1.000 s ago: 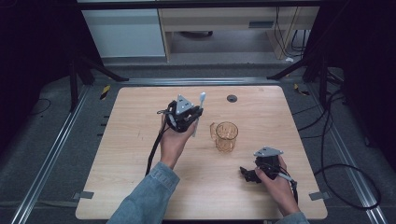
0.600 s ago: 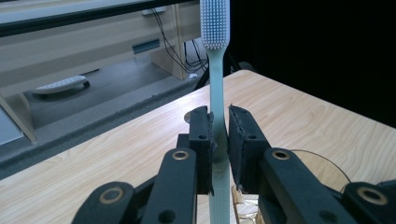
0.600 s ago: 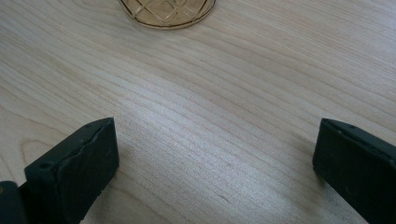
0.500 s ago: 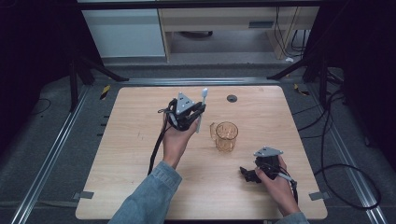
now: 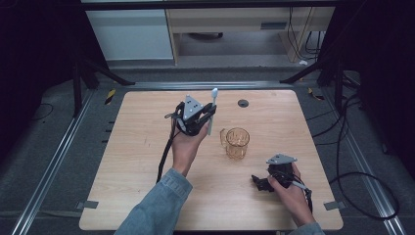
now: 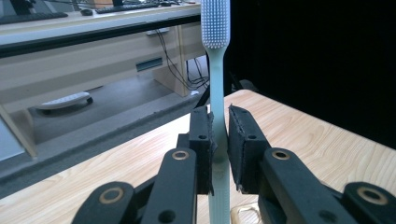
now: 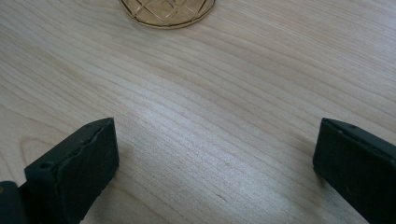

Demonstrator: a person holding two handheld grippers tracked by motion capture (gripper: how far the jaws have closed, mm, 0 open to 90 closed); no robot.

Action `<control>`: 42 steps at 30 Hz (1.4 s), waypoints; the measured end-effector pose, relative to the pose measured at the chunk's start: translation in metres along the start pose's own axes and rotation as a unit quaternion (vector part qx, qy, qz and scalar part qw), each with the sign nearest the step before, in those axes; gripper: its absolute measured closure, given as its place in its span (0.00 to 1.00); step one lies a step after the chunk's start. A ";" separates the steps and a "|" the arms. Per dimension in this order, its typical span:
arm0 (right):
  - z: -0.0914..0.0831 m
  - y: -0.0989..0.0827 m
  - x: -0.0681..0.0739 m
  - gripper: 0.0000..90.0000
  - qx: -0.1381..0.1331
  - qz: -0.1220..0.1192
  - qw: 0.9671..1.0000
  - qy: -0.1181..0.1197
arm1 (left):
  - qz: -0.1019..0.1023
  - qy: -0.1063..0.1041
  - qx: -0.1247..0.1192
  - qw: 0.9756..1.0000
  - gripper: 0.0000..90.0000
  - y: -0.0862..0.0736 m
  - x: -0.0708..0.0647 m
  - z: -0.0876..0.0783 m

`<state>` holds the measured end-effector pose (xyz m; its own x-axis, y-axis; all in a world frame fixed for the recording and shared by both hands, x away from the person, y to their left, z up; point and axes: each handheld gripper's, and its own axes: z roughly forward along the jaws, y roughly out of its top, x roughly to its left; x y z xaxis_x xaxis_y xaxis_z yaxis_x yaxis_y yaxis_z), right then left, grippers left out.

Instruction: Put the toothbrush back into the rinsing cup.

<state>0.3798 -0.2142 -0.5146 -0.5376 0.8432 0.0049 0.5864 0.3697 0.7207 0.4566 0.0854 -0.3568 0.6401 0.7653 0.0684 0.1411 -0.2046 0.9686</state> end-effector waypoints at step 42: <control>-0.004 -0.005 -0.012 0.00 -0.003 0.007 1.000 -0.016 | 0.008 -0.001 -0.116 0.993 0.88 0.004 -0.023 -0.002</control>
<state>0.3813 -0.2278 -0.5154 -0.5100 0.8602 -0.0062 0.5905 0.3553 0.7246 0.4407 0.0686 -0.3540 0.6426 0.7615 0.0848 -0.0481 -0.0704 0.9964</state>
